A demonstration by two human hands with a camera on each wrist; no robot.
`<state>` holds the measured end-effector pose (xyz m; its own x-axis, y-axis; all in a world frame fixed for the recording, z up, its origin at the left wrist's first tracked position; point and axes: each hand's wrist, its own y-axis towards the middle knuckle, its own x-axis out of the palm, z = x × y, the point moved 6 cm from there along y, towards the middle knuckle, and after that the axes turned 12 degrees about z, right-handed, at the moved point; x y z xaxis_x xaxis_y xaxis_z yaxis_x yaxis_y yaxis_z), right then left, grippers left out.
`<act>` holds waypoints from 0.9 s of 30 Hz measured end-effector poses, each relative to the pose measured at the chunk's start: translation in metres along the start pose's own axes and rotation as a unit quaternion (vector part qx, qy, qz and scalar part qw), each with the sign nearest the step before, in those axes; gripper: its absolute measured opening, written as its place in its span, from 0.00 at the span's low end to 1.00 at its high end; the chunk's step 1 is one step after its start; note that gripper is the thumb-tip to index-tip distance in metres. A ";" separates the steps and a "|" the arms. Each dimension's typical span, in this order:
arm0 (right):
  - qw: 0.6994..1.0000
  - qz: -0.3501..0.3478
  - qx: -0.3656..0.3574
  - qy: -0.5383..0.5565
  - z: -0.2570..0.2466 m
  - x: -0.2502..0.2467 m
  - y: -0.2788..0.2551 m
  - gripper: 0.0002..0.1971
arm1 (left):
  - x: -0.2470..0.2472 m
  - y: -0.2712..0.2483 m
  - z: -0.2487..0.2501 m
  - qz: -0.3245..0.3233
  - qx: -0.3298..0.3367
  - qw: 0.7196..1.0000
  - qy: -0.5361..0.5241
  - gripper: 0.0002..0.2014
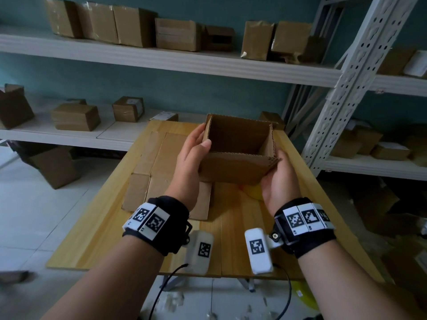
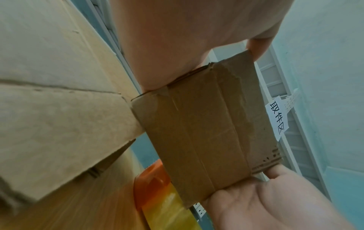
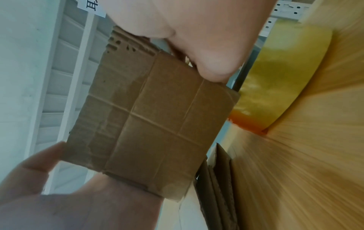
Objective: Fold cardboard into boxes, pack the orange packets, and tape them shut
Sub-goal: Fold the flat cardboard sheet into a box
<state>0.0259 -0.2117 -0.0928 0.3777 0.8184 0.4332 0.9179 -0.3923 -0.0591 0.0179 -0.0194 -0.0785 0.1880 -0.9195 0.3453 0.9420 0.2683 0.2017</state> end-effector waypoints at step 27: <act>0.994 -0.047 -0.089 -0.037 0.000 -0.003 0.001 0.26 | -0.003 0.003 -0.008 0.040 -0.048 0.996 -0.056 0.20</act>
<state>0.0261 -0.2143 -0.0940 0.3046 0.8811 0.3618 0.9162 -0.3748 0.1415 0.0222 -0.0182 -0.0858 0.2356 -0.8572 0.4579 0.9488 0.3050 0.0827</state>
